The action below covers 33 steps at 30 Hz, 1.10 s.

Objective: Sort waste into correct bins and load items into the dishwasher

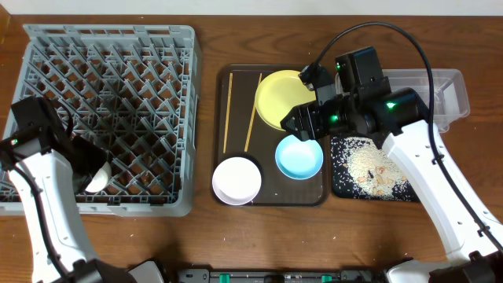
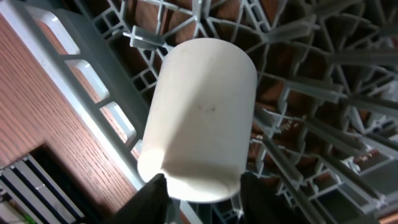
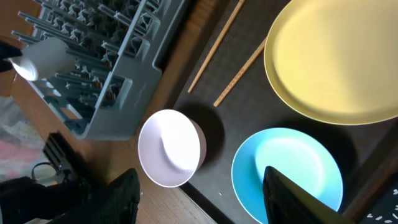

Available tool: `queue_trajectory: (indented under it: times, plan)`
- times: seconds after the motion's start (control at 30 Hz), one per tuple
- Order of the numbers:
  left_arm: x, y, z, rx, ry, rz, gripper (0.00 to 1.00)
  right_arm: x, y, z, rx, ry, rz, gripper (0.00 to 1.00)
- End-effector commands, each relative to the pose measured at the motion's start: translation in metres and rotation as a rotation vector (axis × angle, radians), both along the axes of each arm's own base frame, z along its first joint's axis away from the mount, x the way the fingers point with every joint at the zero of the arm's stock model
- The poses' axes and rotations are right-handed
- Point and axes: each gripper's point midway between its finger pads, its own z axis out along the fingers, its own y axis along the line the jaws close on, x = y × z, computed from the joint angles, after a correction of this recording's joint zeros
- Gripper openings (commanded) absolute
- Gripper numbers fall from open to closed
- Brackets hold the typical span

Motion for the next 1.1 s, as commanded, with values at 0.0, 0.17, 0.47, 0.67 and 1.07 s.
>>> queue_trajectory:
  times: [0.0,0.17,0.47,0.67,1.07]
  plan:
    - [-0.001,0.011,-0.012,0.029,0.038,0.031,0.42,-0.004,0.004,0.004,0.002,-0.014,0.014,0.61]
    - [0.015,0.033,-0.002,0.090,-0.050,0.068,0.42,-0.005,0.003,0.004,0.001,-0.010,0.014,0.62]
    - [0.035,-0.006,0.054,0.005,-0.220,-0.157,0.53,0.001,0.006,0.008,0.013,-0.042,0.014,0.65]
    - [0.043,-0.080,0.101,-0.020,-0.416,-0.503,0.54,0.018,-0.001,0.008,-0.032,-0.087,-0.072,0.59]
    - [0.009,-0.206,0.133,-0.045,-0.531,-1.134,0.71,0.028,0.032,-0.038,-0.161,-0.070,-0.115,0.62]
